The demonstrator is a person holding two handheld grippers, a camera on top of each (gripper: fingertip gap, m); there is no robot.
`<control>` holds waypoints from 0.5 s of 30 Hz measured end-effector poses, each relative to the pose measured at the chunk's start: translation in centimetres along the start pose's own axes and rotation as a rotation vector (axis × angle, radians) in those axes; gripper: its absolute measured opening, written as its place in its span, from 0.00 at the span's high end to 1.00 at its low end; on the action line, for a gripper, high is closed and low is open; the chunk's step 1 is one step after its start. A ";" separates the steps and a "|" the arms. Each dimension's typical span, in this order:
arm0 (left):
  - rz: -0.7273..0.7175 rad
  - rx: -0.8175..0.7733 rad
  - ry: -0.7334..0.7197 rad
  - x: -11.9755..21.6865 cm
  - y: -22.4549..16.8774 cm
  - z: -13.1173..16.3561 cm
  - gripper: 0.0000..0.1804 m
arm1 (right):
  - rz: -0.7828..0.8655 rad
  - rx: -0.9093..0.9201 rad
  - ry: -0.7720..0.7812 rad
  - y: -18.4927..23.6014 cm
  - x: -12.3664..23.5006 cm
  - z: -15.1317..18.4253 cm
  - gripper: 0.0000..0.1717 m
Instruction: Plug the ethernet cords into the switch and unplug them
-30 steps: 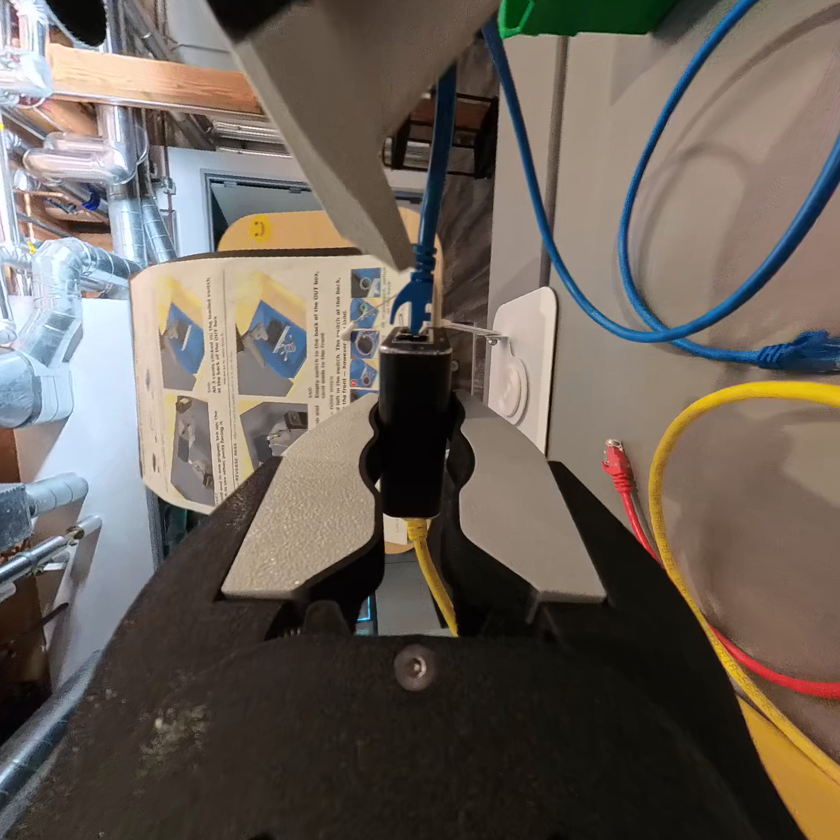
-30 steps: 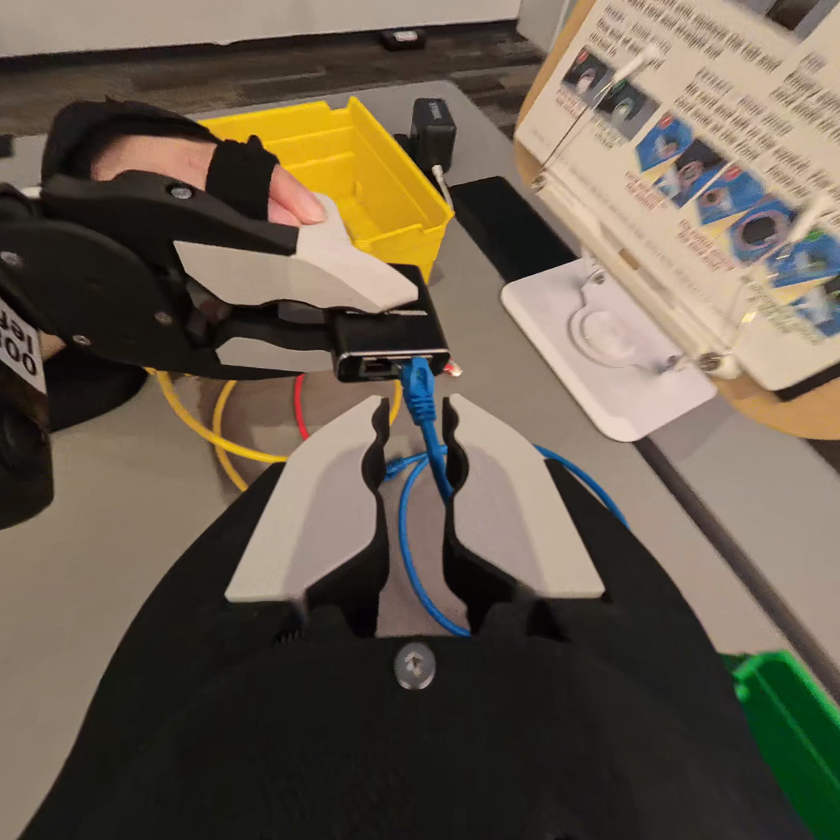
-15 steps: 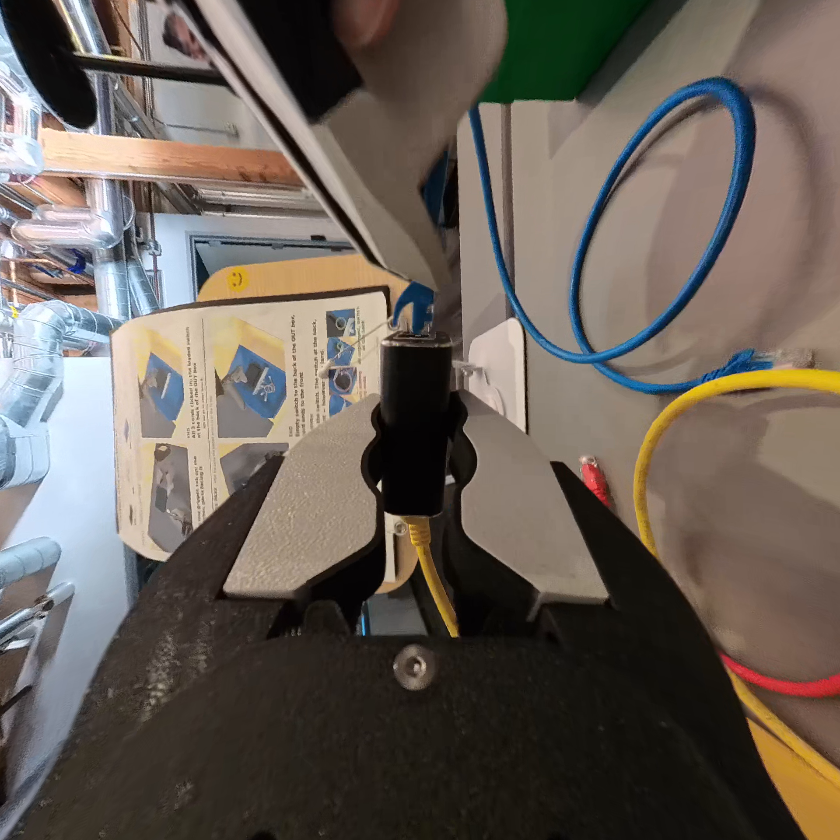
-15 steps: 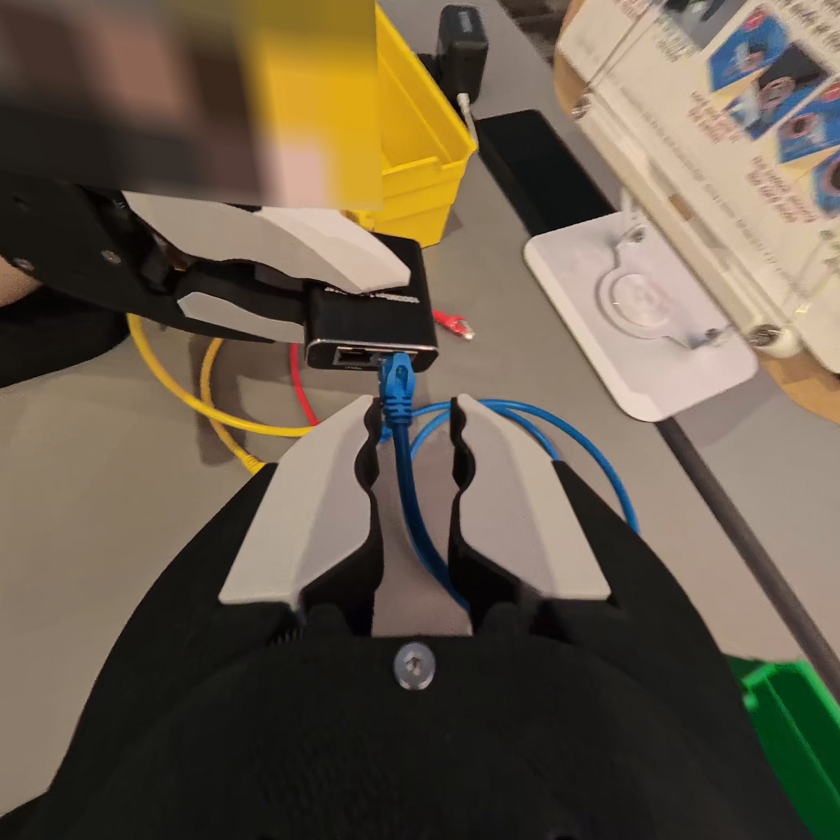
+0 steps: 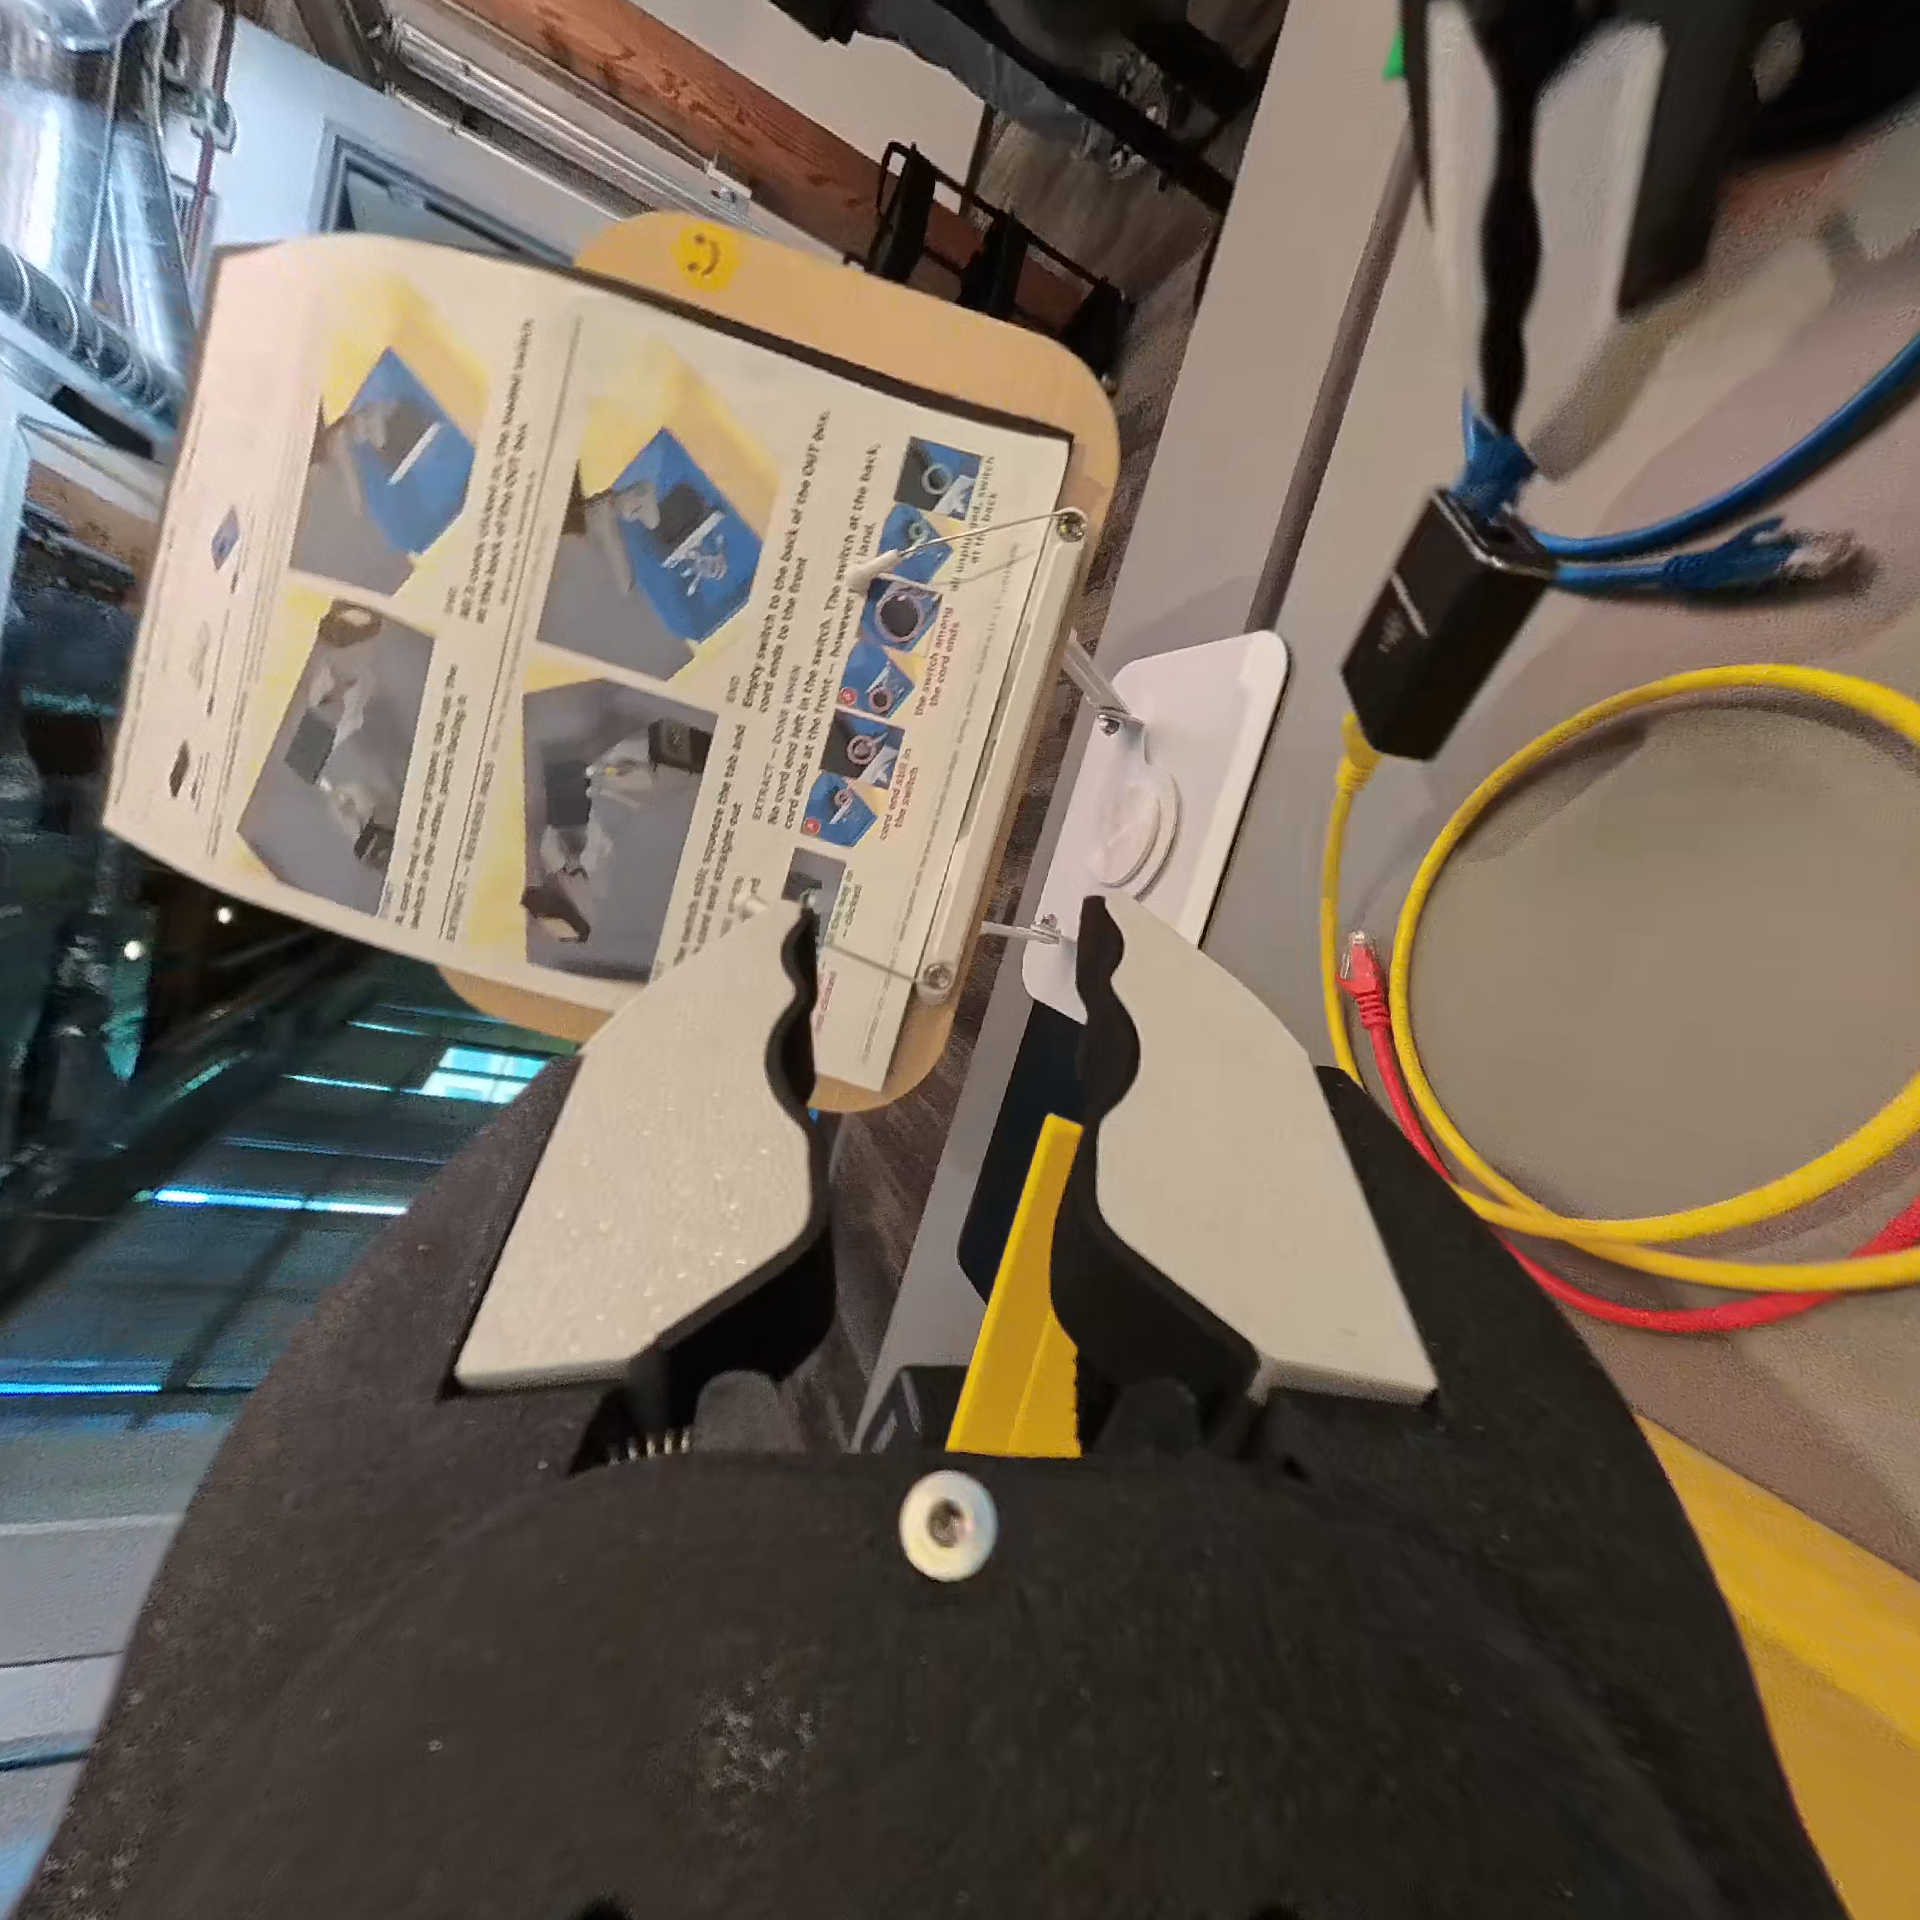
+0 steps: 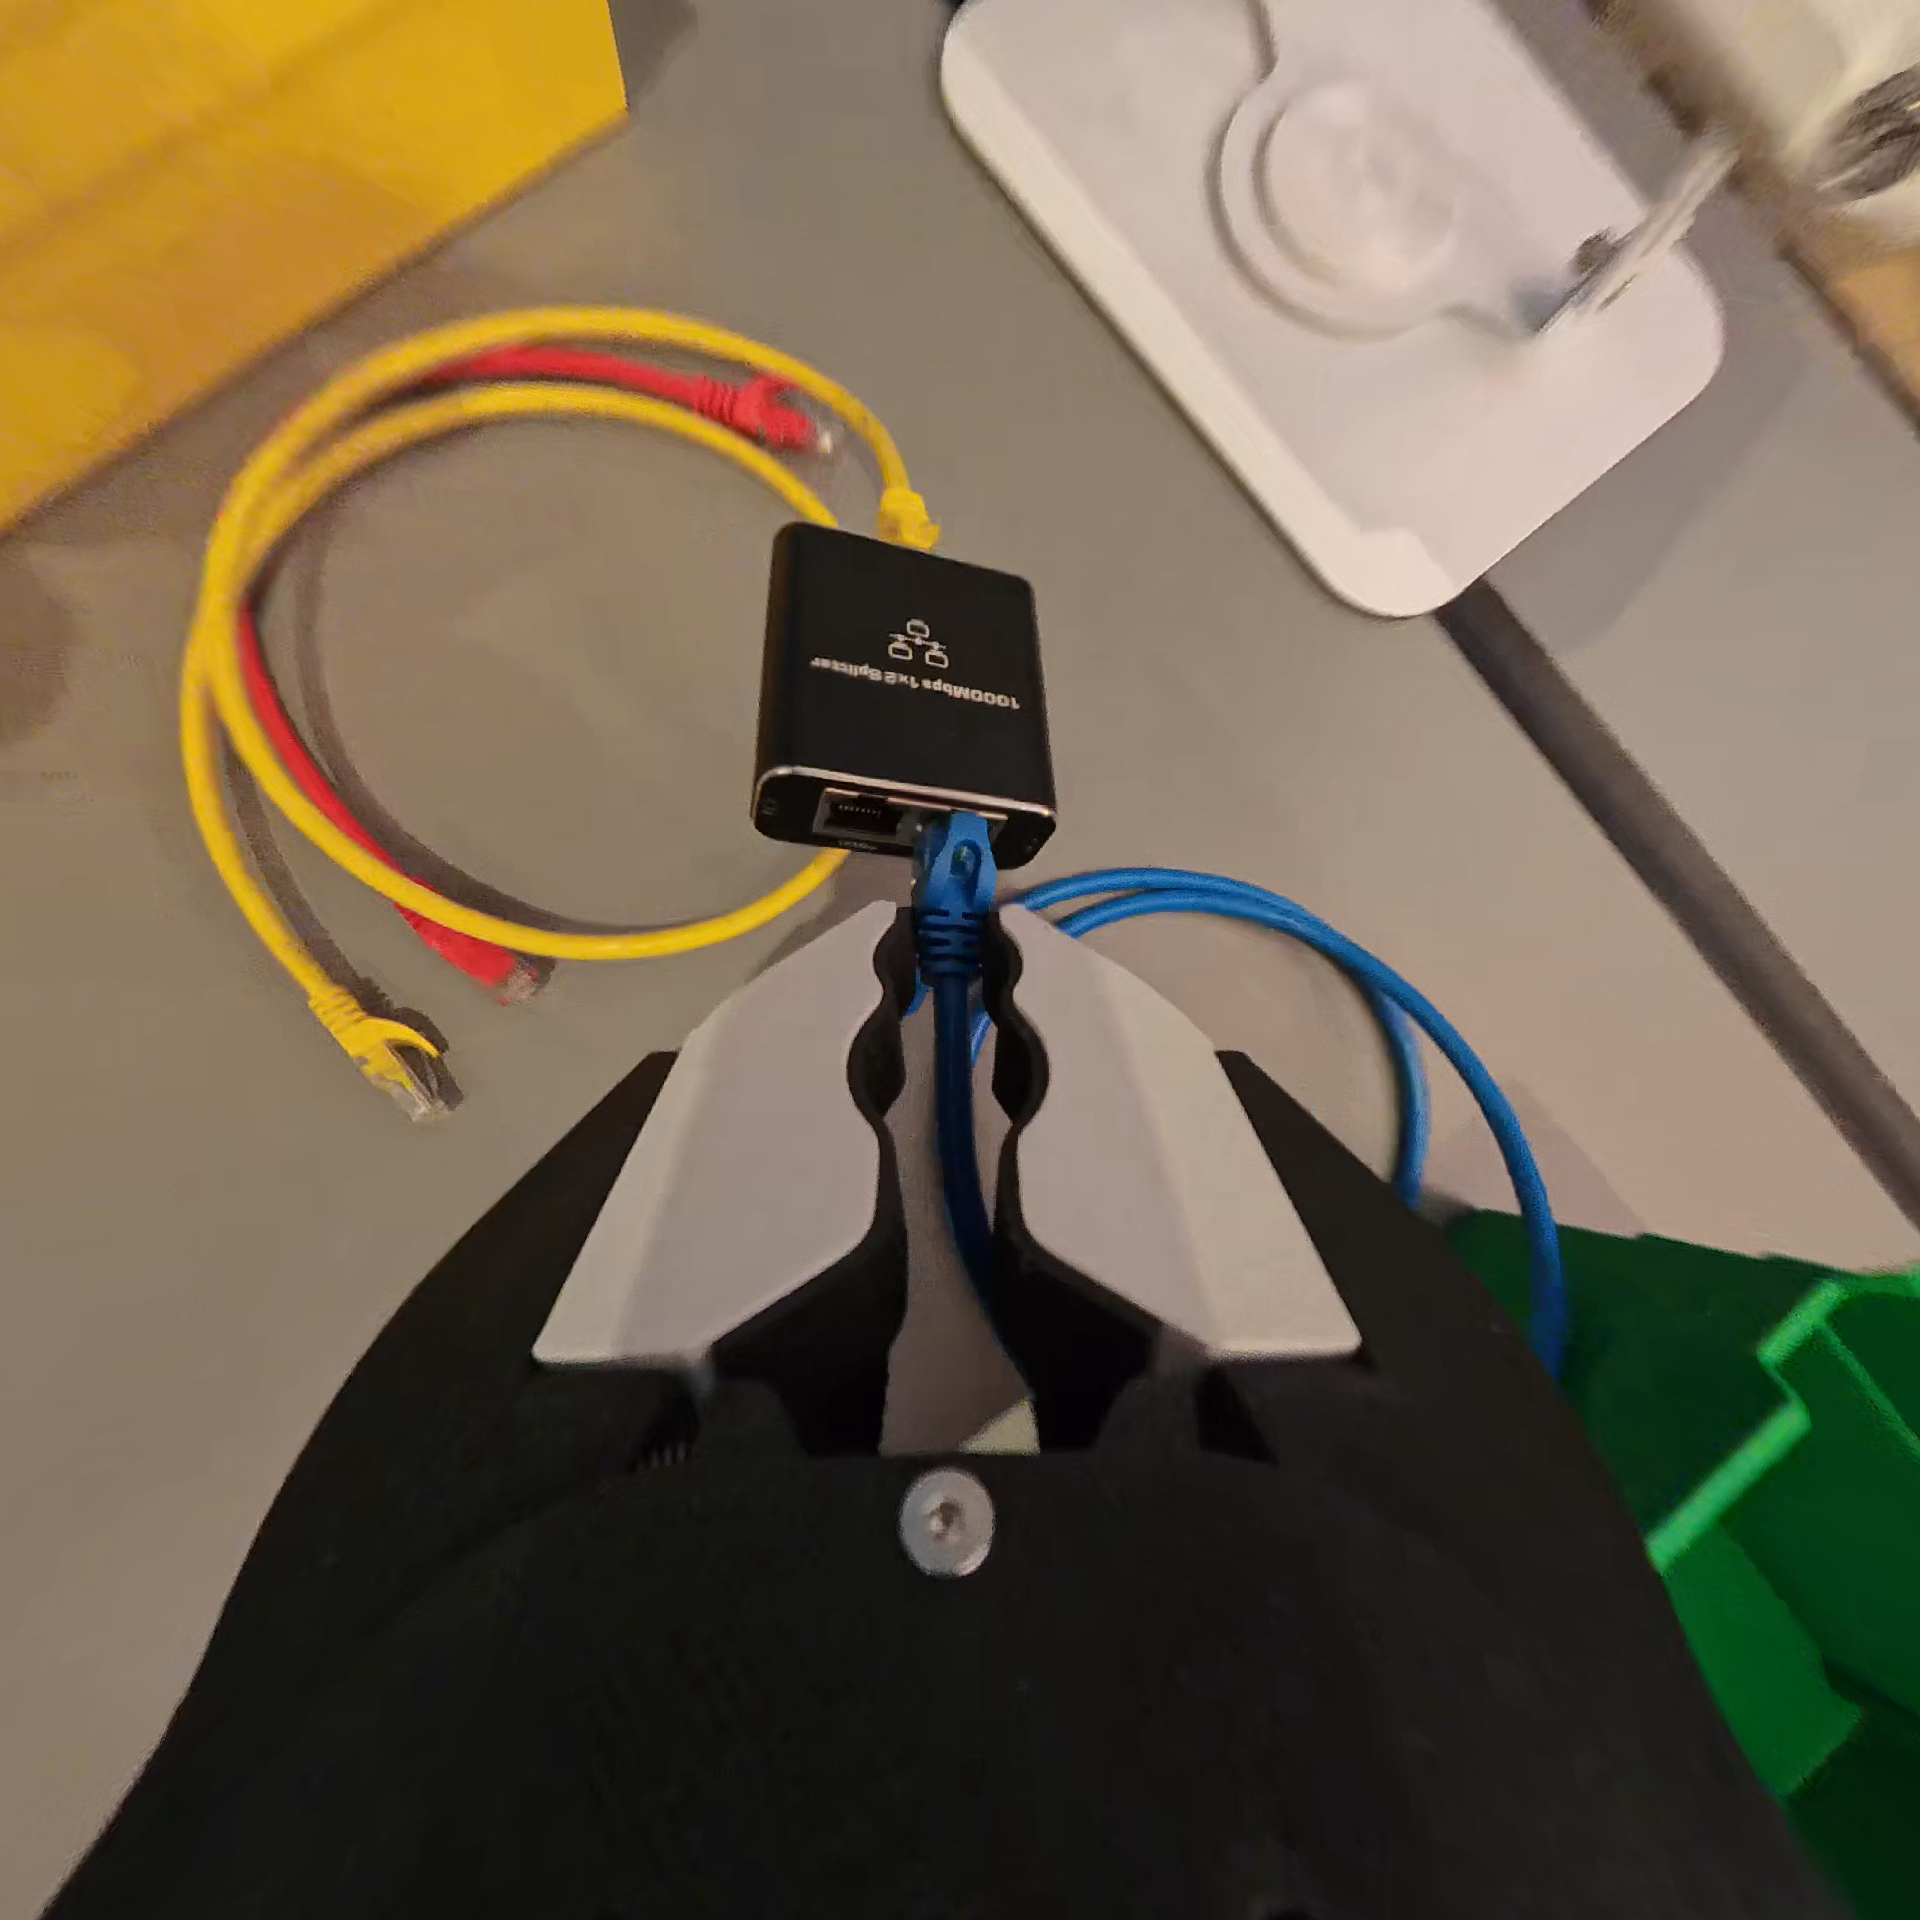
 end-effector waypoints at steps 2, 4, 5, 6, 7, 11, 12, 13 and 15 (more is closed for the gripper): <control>-0.004 0.044 -0.001 1.4 0.9 0.5 0.74 | -0.010 0.019 0.040 0.6 -1.4 0.4 0.92; 0.017 0.070 0.011 2.3 1.3 0.9 0.76 | -0.027 0.021 0.050 1.0 -2.1 0.6 0.92; 0.046 0.080 0.021 2.5 1.2 1.1 0.77 | -0.032 0.014 0.047 1.0 -2.3 0.6 0.92; 0.074 0.085 0.031 2.7 0.9 1.2 0.77 | -0.033 0.007 0.044 0.9 -2.4 0.6 0.92; 0.091 0.082 0.039 2.7 0.8 1.2 0.77 | -0.043 0.013 0.044 0.9 -2.5 0.7 0.92; 0.124 0.060 0.032 2.3 0.1 0.4 0.77 | -0.080 0.059 0.172 1.5 -4.2 2.6 0.92; 0.129 0.053 0.031 2.2 0.0 0.3 0.77 | -0.075 0.063 0.177 1.7 -4.5 2.8 0.92; 0.136 0.049 0.035 2.1 -0.1 0.2 0.77 | -0.078 0.065 0.163 1.8 -4.6 2.6 0.92; 0.144 0.048 0.048 2.0 -0.2 0.3 0.77 | -0.059 0.084 0.146 1.7 -4.4 2.3 0.91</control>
Point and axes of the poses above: each gripper's, where its closed fingertips meet, x back along the fingers, z out of its underside, y = z × x across the jaws, the point moved 6 cm from there along x, back along the fingers, and after that the axes turned 10 degrees about z, right-handed, at the moved point
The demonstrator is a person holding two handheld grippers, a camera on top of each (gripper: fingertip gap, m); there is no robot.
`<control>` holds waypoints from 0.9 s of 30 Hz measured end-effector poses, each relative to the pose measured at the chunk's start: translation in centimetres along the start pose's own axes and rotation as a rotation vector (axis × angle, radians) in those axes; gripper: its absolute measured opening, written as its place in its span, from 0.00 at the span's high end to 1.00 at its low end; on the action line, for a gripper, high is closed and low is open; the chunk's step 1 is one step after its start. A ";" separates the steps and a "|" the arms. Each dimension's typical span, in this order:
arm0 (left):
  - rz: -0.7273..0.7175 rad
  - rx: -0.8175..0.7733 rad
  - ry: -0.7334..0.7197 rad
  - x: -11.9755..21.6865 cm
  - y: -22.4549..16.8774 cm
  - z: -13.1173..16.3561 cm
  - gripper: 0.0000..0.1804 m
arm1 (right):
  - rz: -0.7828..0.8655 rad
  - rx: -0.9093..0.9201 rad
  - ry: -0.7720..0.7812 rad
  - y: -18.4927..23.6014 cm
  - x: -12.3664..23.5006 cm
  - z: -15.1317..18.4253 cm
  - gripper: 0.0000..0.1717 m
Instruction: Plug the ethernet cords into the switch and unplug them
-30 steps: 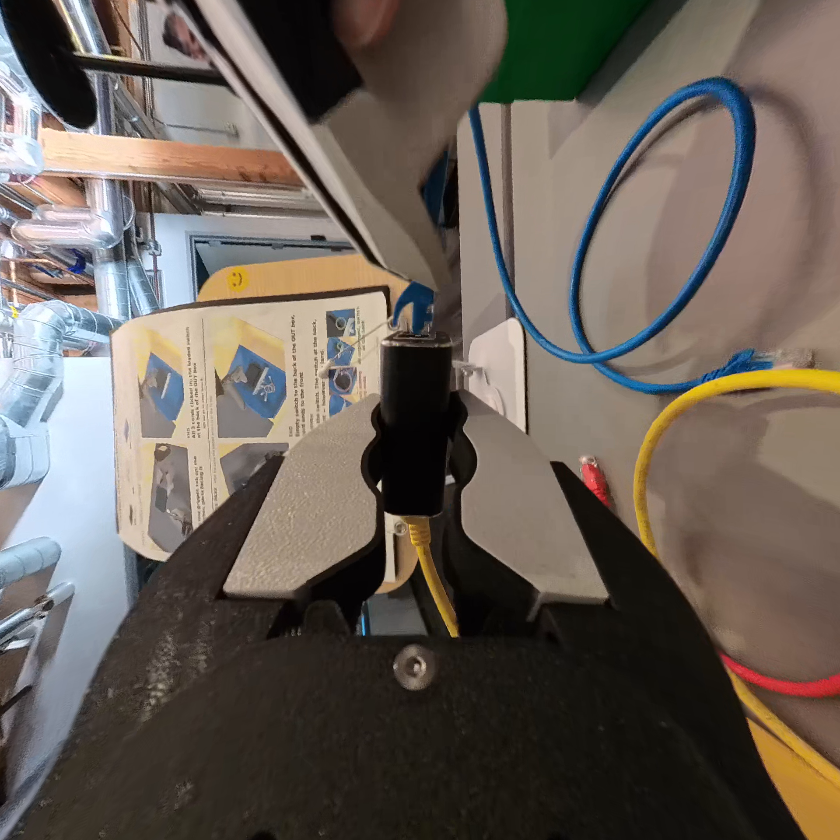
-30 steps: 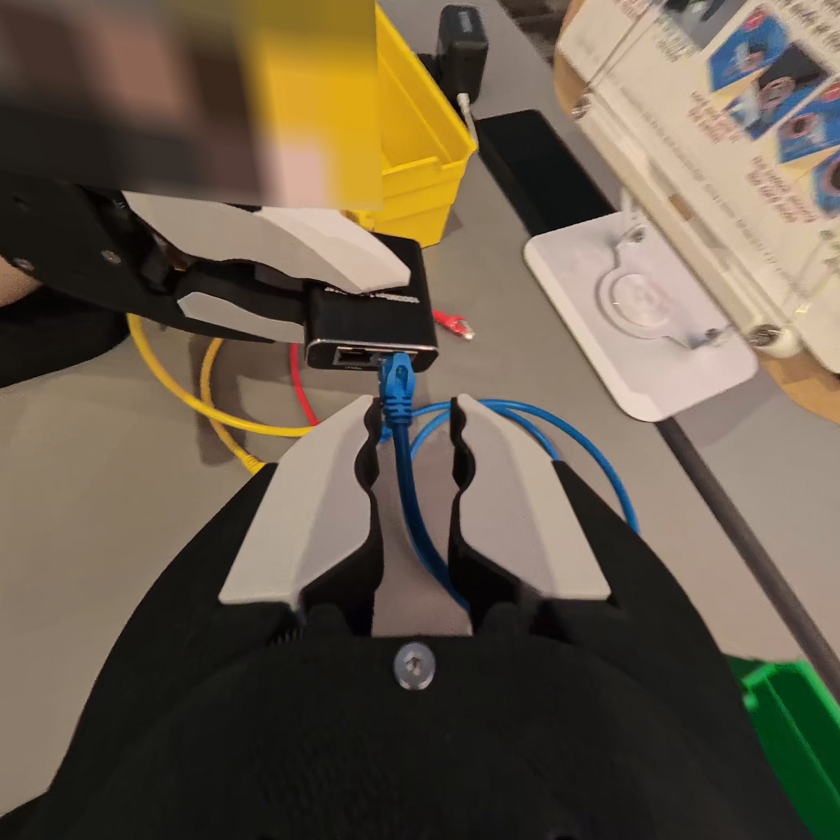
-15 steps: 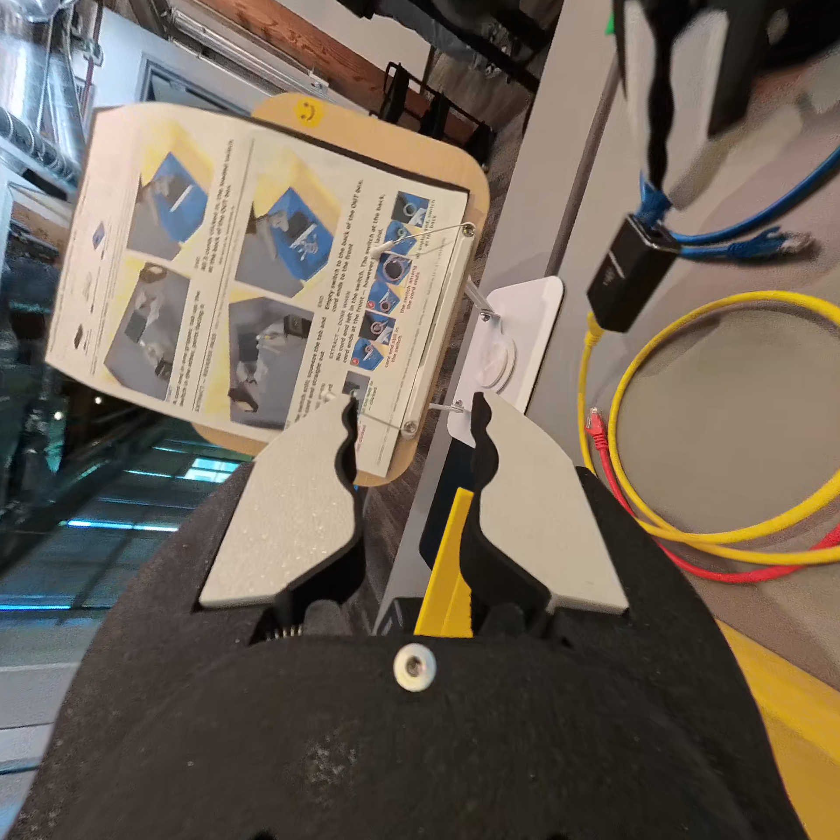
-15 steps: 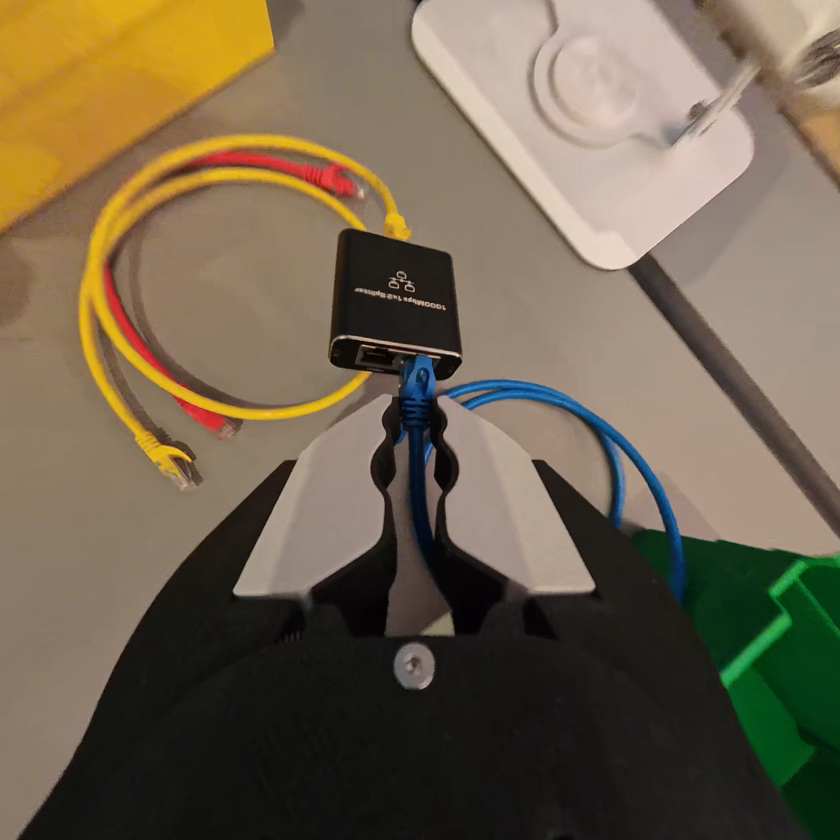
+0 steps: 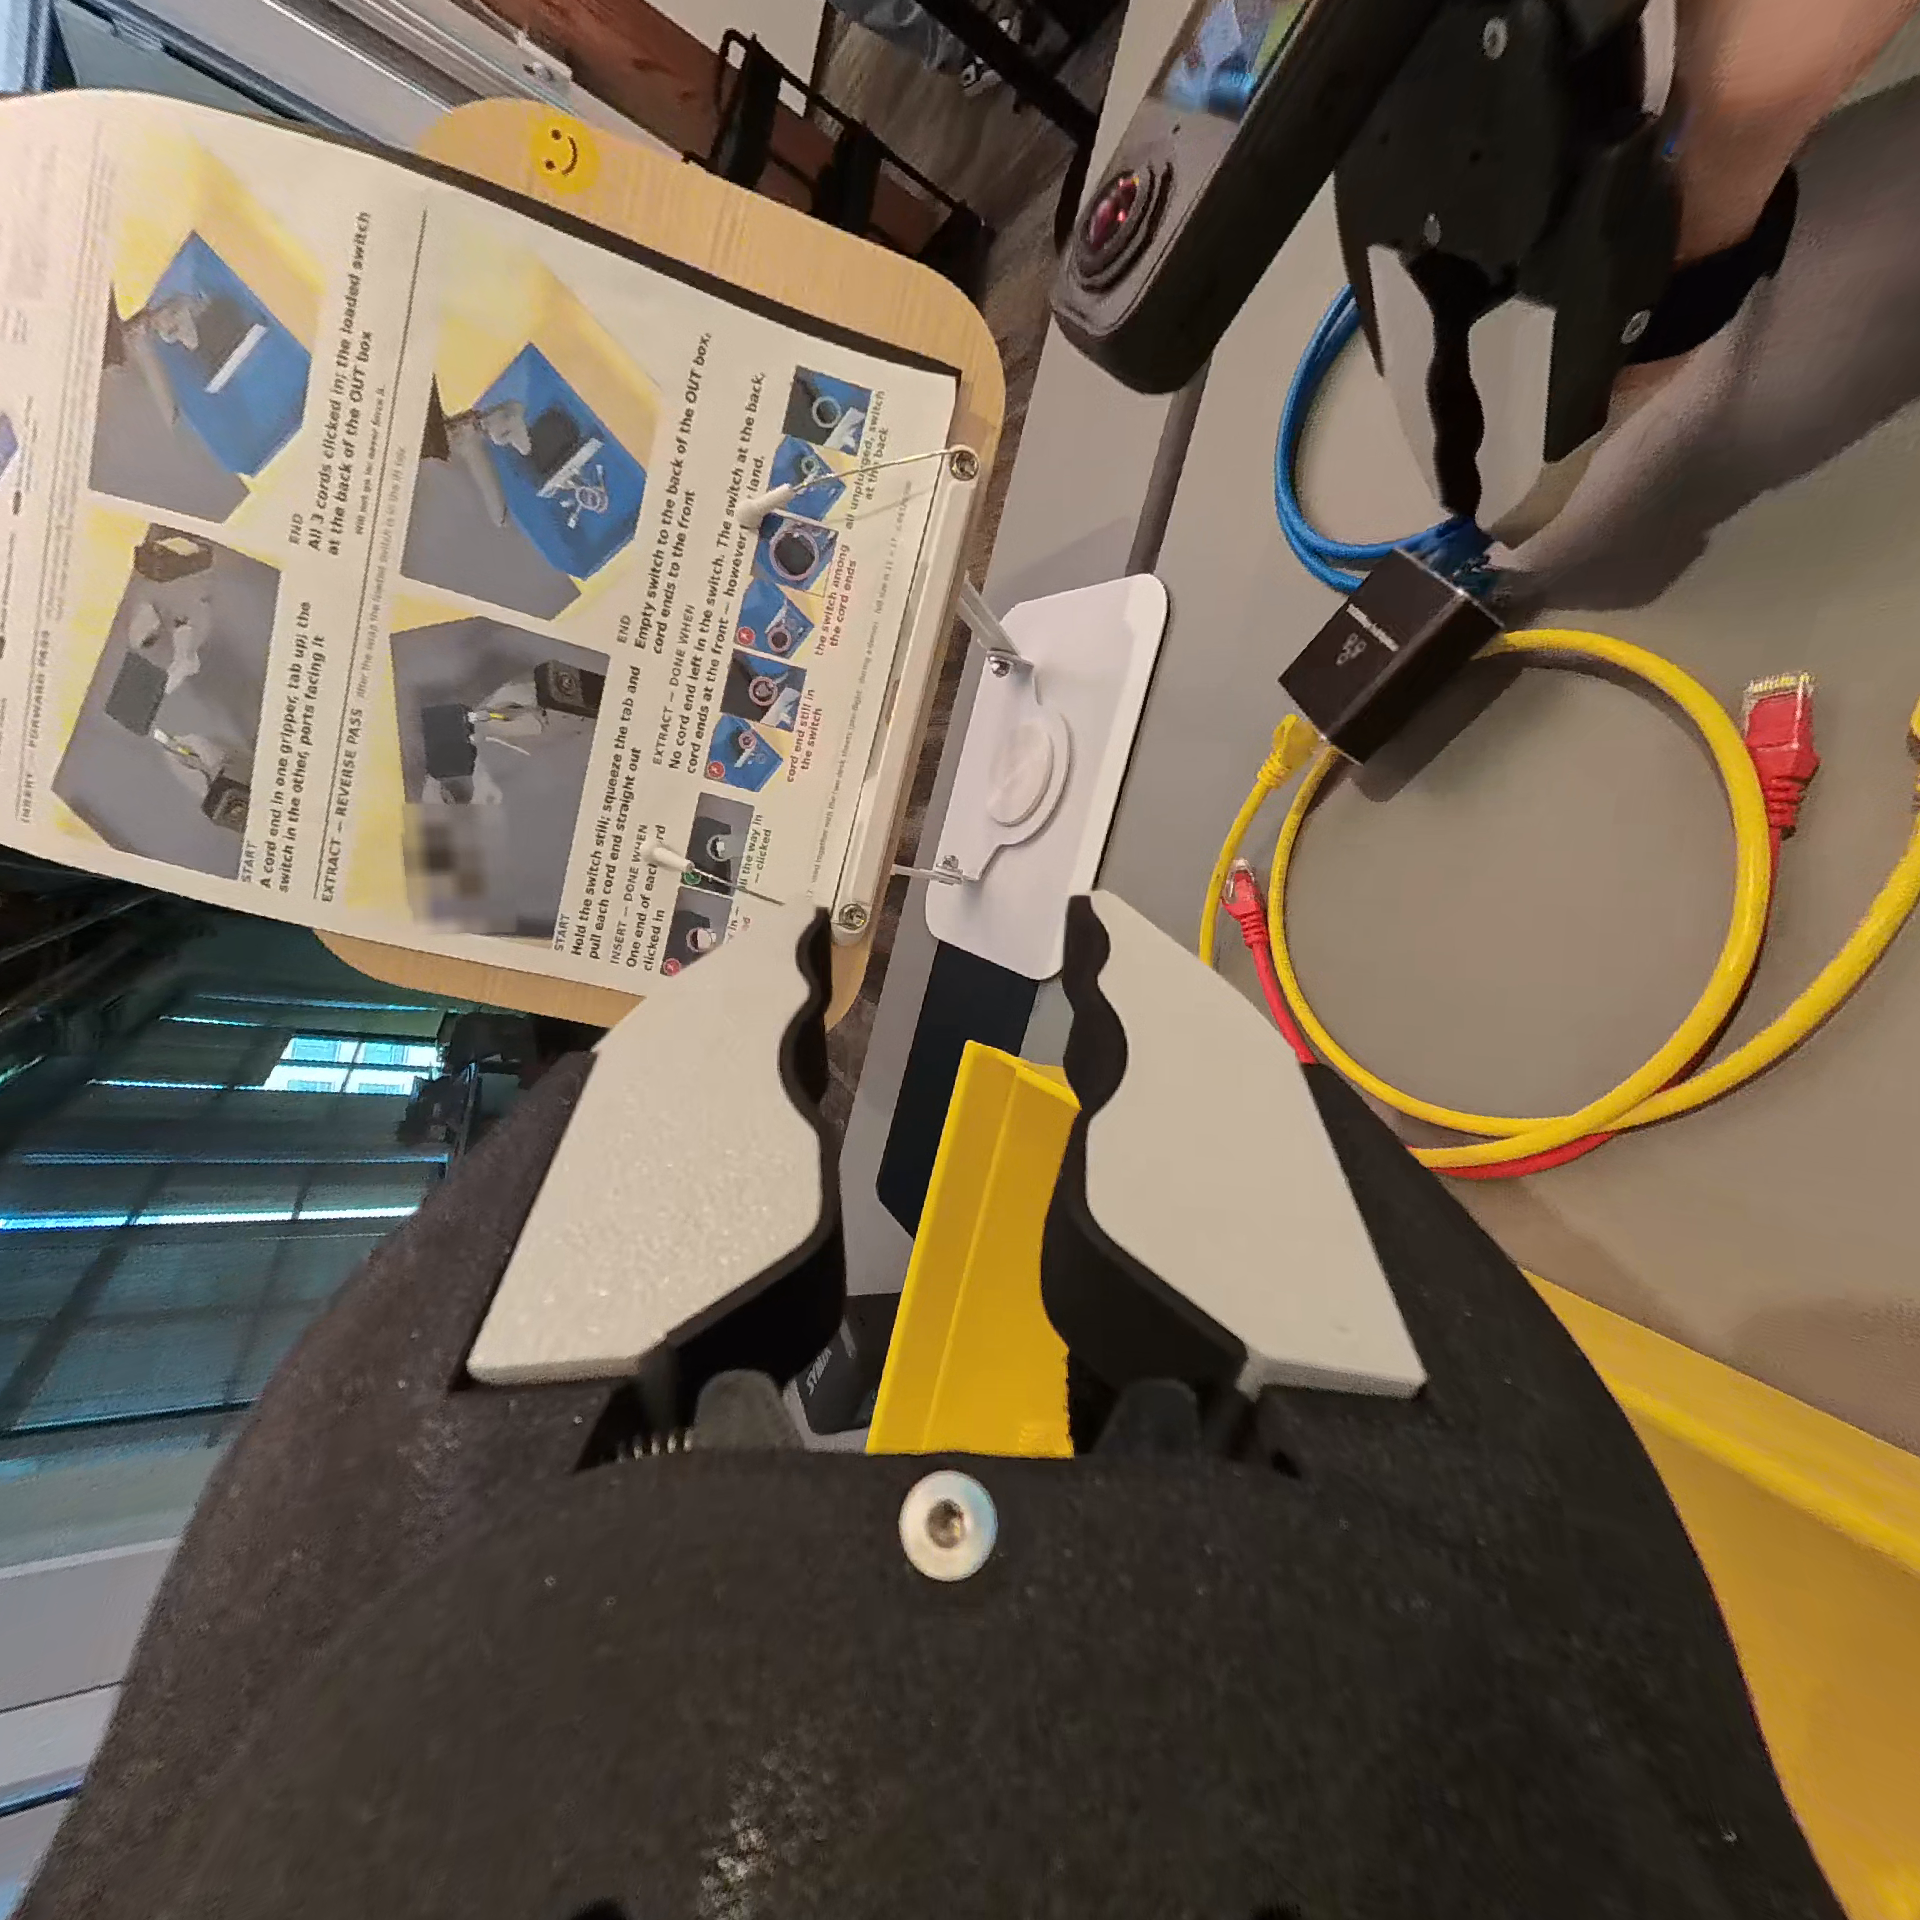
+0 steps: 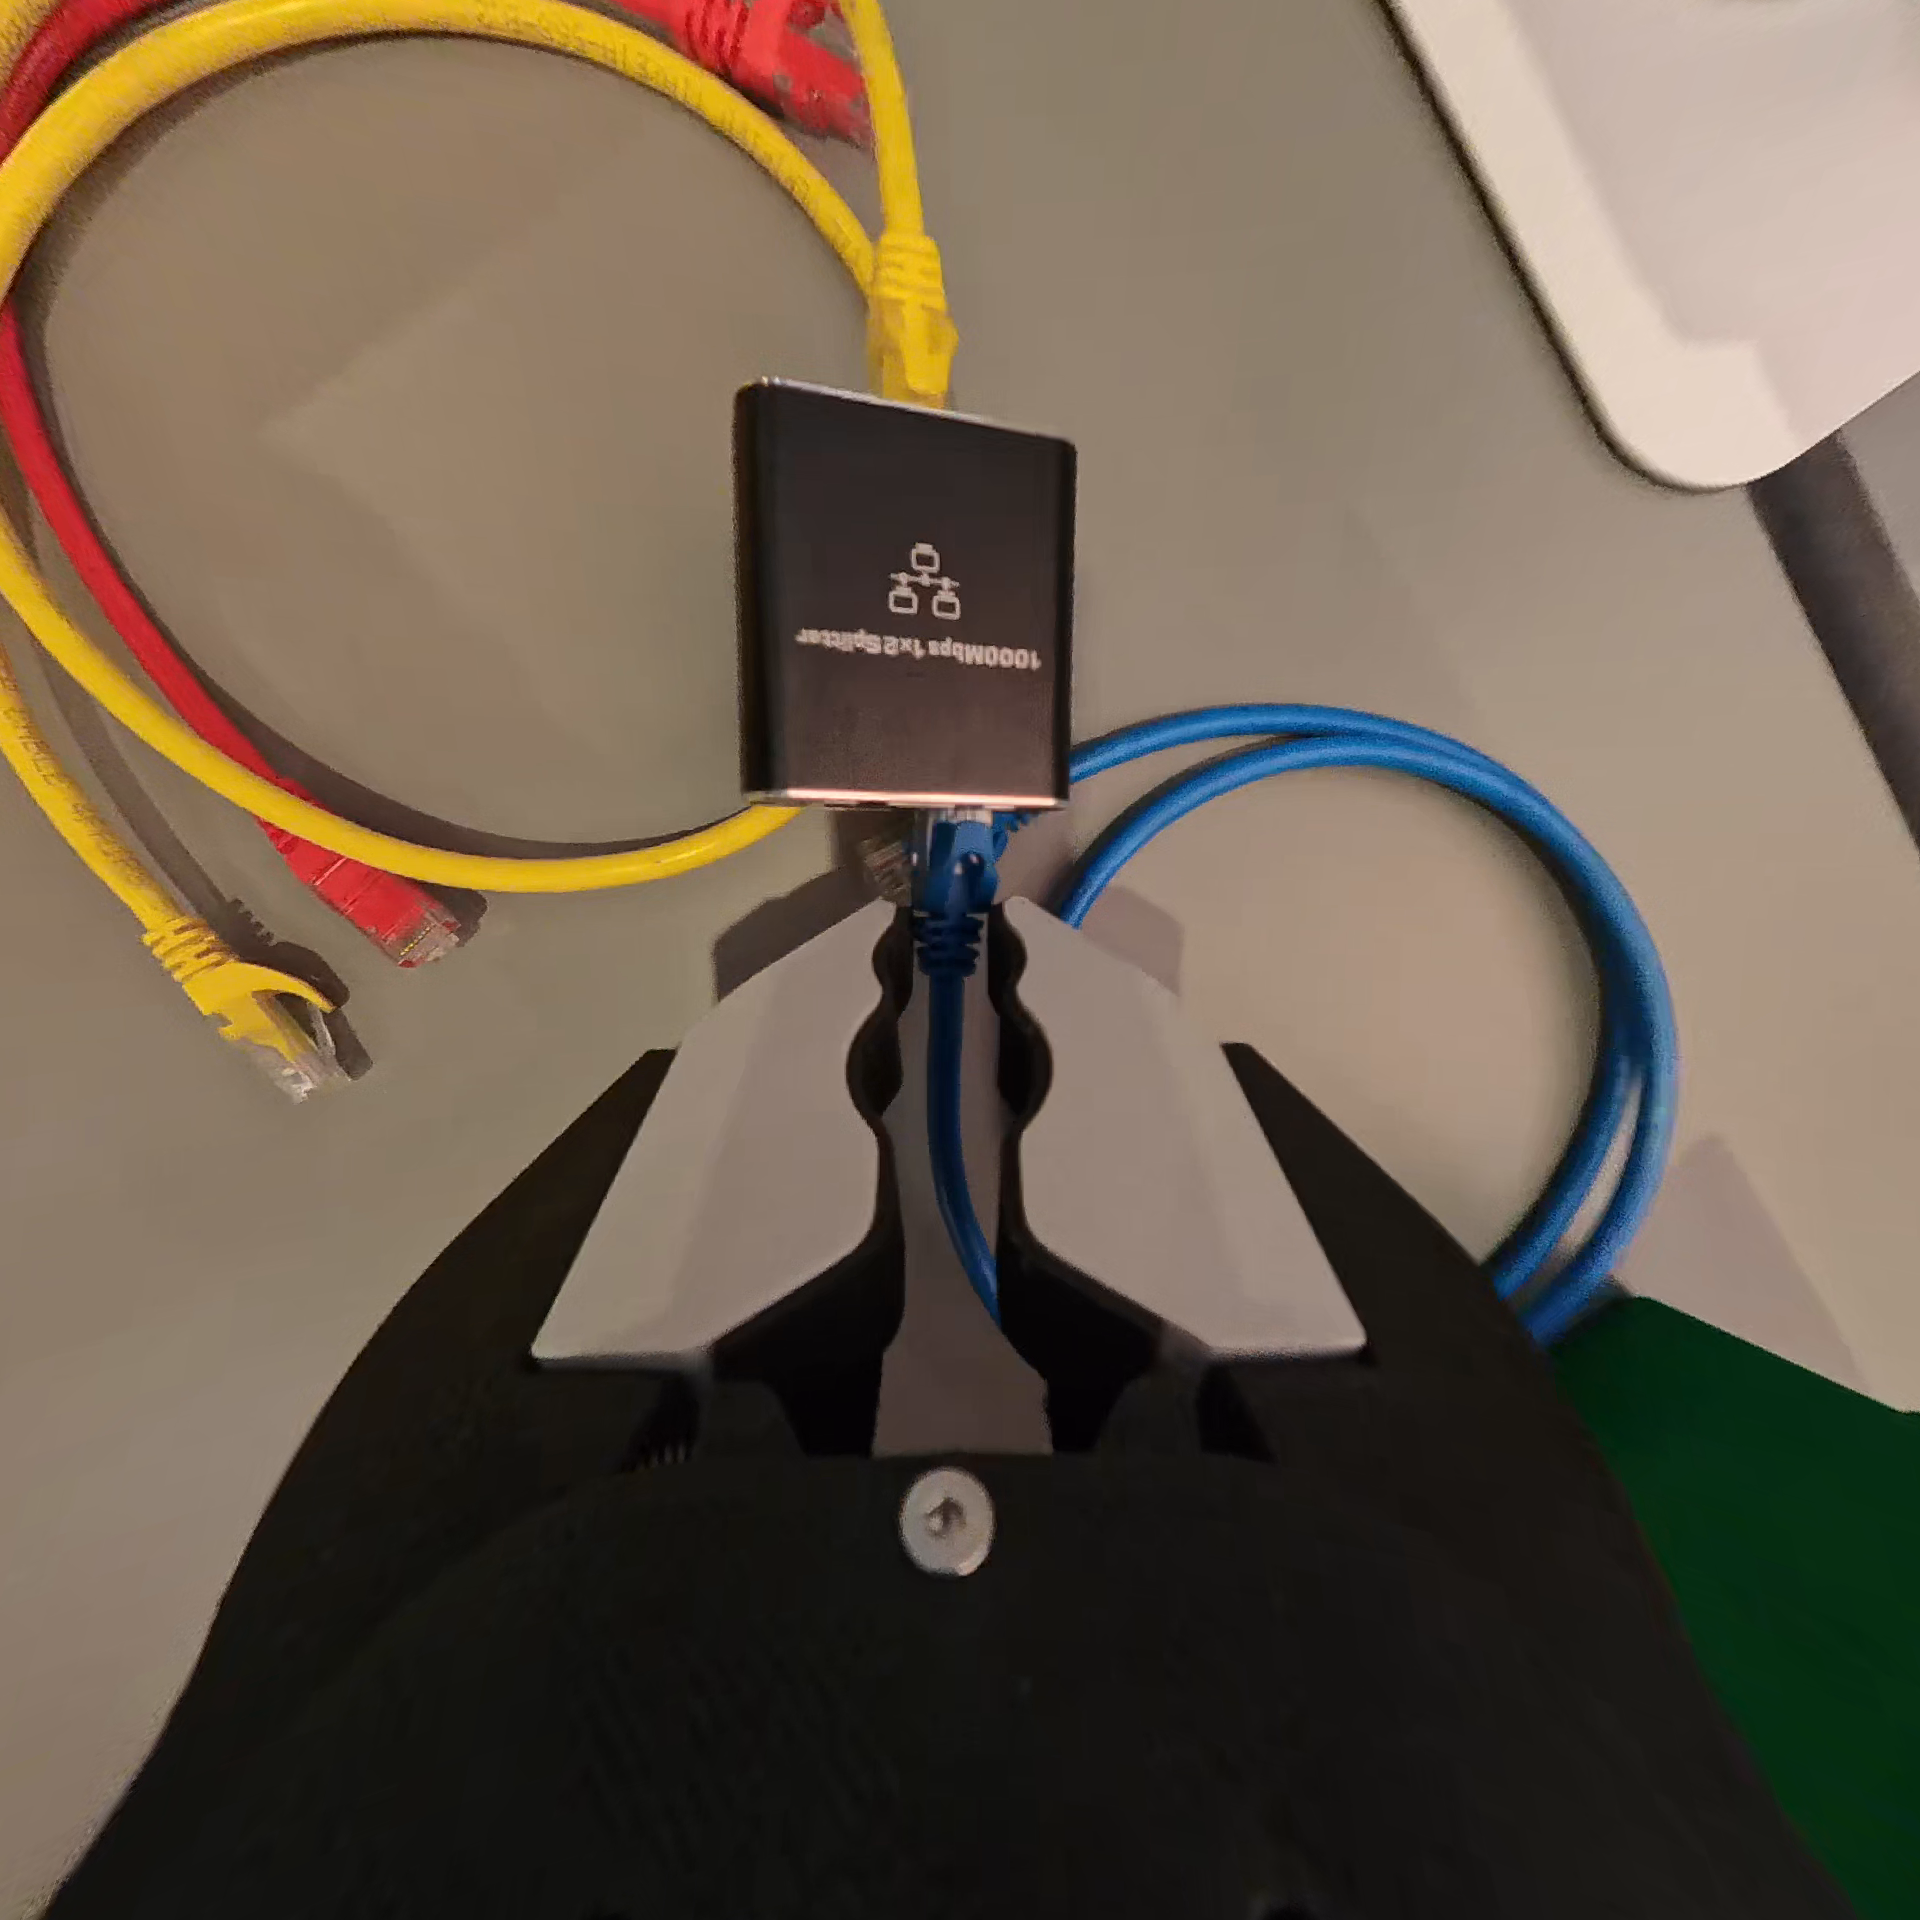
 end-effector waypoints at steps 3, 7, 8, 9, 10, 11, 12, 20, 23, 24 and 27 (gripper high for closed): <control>0.002 0.012 0.001 0.1 0.2 0.3 0.76 | 0.054 0.031 -0.076 -0.4 1.9 -0.7 0.87; -0.013 0.033 0.003 0.8 0.7 0.9 0.76 | -0.098 0.151 -0.255 2.4 5.9 -1.8 0.85; -0.021 0.037 0.010 1.1 0.9 1.1 0.76 | -0.213 0.208 -0.266 4.1 6.3 -1.6 0.87; -0.029 0.041 0.015 1.2 1.1 1.3 0.76 | -0.297 0.261 -0.264 5.7 6.3 -1.3 0.87; -0.036 0.043 0.017 1.4 1.2 1.5 0.76 | -0.334 0.306 -0.257 6.9 5.8 -0.9 0.87; -0.040 0.048 0.011 1.6 1.4 1.5 0.76 | -0.328 0.344 -0.228 7.5 5.0 -0.3 0.87; -0.043 0.054 0.001 1.9 1.5 1.5 0.76 | -0.302 0.383 -0.196 7.8 4.3 0.4 0.87; -0.078 0.073 -0.057 3.6 2.2 1.5 0.76 | -0.278 0.332 -0.232 8.5 0.5 1.4 0.78; -0.082 0.070 -0.053 3.8 2.2 1.6 0.76 | -0.255 0.377 -0.313 9.0 0.2 0.7 0.87; -0.082 0.068 -0.052 3.8 2.2 1.5 0.76 | -0.268 0.396 -0.309 9.2 0.2 0.7 0.90; -0.073 0.057 -0.053 3.8 2.0 1.4 0.77 | -0.374 0.421 -0.227 9.8 1.5 0.7 0.92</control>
Point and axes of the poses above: each gripper's, where its closed fingertips meet, x back along the fingers, z out of its underside, y = z × x across the jaws, the point moved 6 cm from there along x, back along the fingers, and after that the axes turned 10 degrees about z, right-handed, at the moved point
